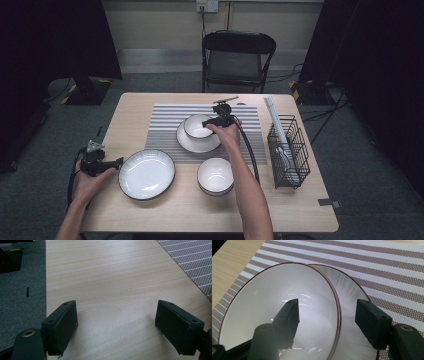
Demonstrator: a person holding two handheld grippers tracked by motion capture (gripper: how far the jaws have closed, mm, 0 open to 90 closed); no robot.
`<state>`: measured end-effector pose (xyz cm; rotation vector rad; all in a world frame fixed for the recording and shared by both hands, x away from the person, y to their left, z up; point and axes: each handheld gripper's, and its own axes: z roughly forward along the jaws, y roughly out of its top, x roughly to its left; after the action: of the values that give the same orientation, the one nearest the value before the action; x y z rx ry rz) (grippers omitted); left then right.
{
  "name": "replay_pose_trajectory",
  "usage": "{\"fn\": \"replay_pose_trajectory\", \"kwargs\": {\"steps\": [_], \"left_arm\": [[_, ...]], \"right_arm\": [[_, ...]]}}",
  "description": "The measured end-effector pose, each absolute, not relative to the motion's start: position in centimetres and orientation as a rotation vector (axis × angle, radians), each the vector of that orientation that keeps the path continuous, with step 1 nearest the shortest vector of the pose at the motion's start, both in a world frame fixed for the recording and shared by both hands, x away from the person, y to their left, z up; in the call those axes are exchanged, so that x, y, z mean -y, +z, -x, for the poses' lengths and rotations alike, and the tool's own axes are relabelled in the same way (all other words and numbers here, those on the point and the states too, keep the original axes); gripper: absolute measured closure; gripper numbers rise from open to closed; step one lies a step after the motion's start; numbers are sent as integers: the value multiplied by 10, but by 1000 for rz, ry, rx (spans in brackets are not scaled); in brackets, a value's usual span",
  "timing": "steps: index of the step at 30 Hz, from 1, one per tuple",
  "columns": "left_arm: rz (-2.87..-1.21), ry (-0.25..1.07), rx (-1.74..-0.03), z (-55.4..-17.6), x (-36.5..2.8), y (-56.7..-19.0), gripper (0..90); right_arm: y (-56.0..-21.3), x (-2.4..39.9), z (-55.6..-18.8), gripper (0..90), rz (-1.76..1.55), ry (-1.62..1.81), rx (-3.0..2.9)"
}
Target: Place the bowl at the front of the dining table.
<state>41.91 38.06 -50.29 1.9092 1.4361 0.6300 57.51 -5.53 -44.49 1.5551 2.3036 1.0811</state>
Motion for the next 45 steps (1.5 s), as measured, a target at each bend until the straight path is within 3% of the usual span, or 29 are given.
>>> {"fn": "replay_pose_trajectory", "kwargs": {"steps": [14,45], "left_arm": [[-1909,630,-1436,-419,-381,-503,177],[-1910,630,-1436,-419,-381,-503,177]], "right_arm": [[-430,57,-564,310,-1514,1145,-2295],[-406,63,-527,328,-1335,1241,-2312]]}}
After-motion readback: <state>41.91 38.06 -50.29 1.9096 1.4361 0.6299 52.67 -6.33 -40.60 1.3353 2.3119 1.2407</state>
